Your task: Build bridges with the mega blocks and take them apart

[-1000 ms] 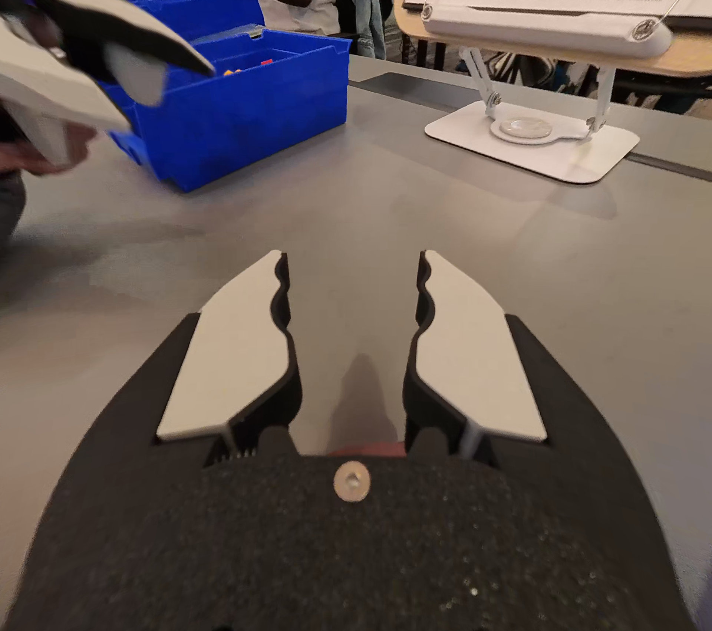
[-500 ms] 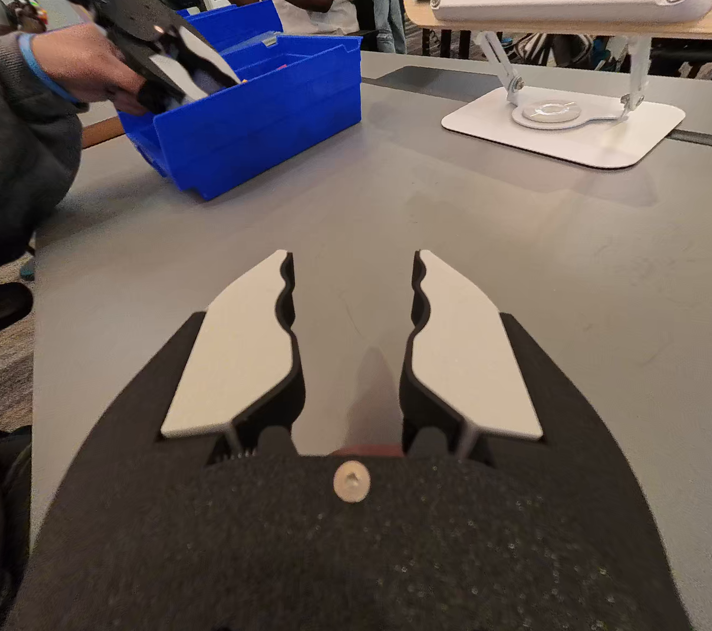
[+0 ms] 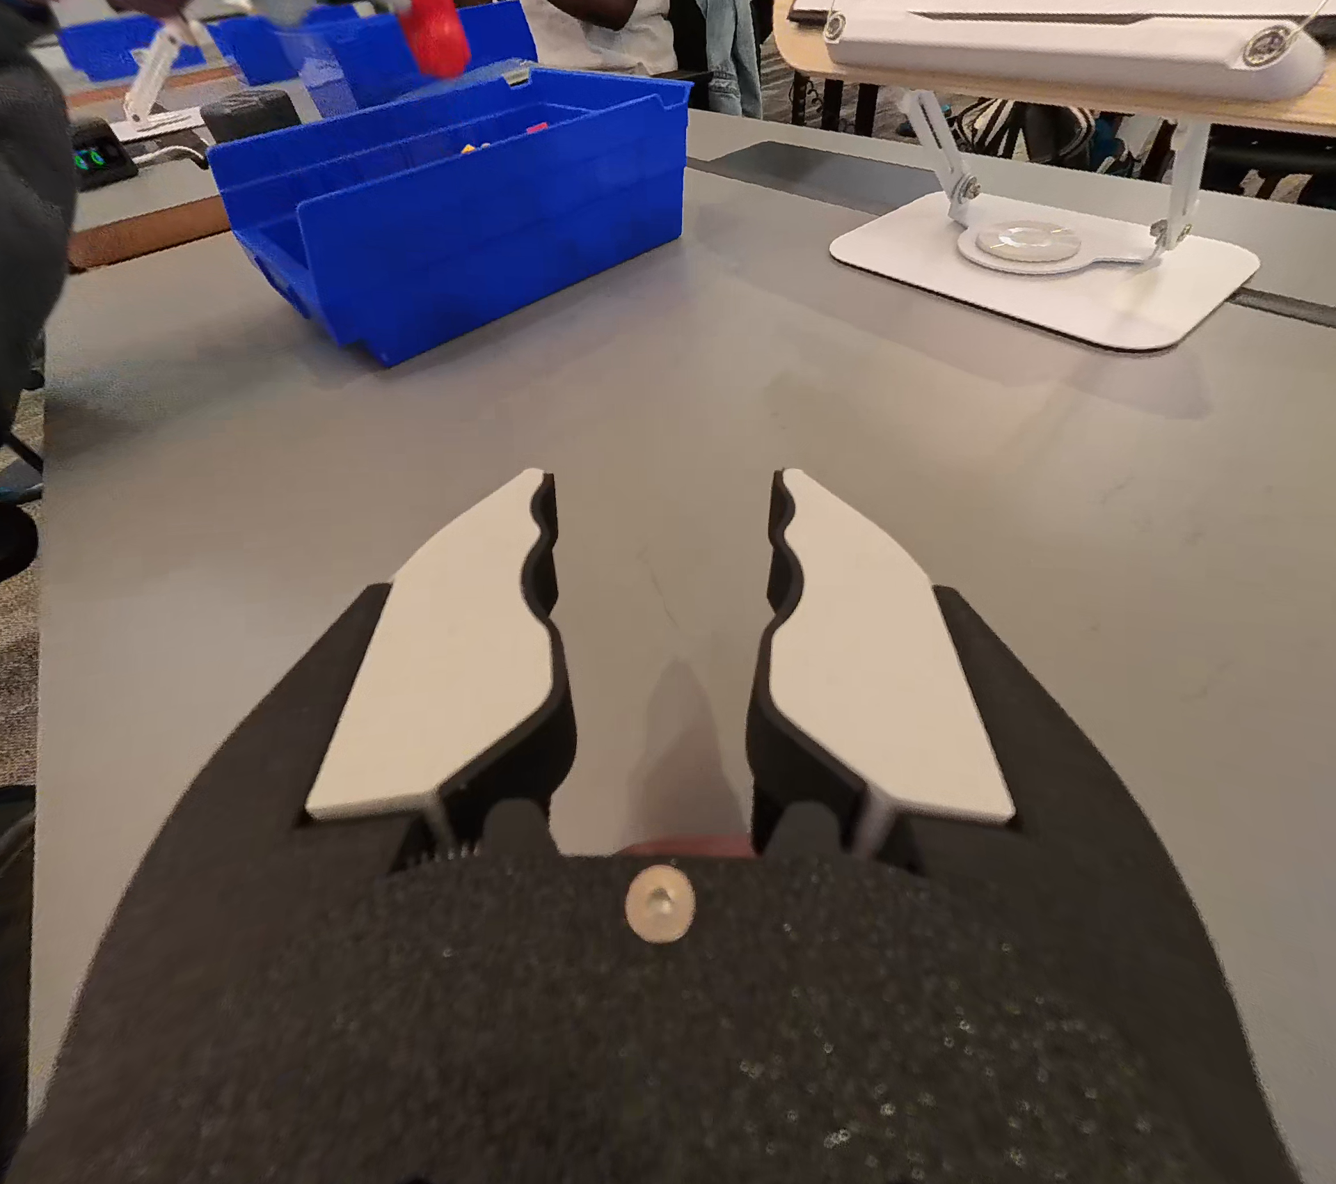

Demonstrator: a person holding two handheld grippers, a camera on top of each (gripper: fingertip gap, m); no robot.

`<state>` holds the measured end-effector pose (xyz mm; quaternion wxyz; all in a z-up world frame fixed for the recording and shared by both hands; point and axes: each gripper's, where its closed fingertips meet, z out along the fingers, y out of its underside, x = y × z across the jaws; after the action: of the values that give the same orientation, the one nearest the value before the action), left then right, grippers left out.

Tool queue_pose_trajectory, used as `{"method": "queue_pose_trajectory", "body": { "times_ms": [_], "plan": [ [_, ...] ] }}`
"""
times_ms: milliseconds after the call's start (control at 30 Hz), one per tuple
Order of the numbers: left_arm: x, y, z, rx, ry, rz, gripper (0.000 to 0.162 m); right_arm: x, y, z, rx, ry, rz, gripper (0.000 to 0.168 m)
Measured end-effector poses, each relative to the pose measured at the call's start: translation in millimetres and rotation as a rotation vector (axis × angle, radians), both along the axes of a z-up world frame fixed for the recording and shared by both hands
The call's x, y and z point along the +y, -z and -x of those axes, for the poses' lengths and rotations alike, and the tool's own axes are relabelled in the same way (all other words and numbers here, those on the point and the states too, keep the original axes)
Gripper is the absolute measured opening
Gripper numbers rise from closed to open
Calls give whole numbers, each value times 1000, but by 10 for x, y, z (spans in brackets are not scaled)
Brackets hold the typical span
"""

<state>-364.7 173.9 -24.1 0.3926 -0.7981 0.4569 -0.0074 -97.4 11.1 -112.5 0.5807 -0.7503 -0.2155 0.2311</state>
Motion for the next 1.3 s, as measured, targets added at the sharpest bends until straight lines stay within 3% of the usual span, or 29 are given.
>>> {"method": "queue_pose_trajectory", "body": {
  "times_ms": [67,133,333,567,733,900,967,1033,1200,1300],
  "plan": [
    [-136,-180,-401,-60,57,18,44,3,-8,7,-4,-1,-6,56],
    [-246,-115,-844,-68,95,73,44,5,-15,7,-7,-1,-12,56],
    [-324,683,-1959,-38,129,332,45,-18,-33,-29,0,9,-21,56],
    [-225,1261,-2576,-53,36,387,45,-30,-23,-103,3,23,-14,55],
    [-218,1321,-2677,-49,-2,323,45,-18,-13,-136,15,22,0,56],
    [-292,1231,-2616,-96,1,295,61,-16,-7,-117,13,11,4,56],
    [-381,1095,-2460,-99,-1,264,71,-17,-1,-109,11,7,7,55],
    [-555,871,-2231,-128,15,228,72,-17,2,-109,13,6,11,55],
    [-938,291,-1144,-153,-1,99,69,-12,13,-108,23,0,24,54],
    [-997,273,-282,-25,-68,116,66,-10,20,-82,29,-11,34,53]
  ]
}}
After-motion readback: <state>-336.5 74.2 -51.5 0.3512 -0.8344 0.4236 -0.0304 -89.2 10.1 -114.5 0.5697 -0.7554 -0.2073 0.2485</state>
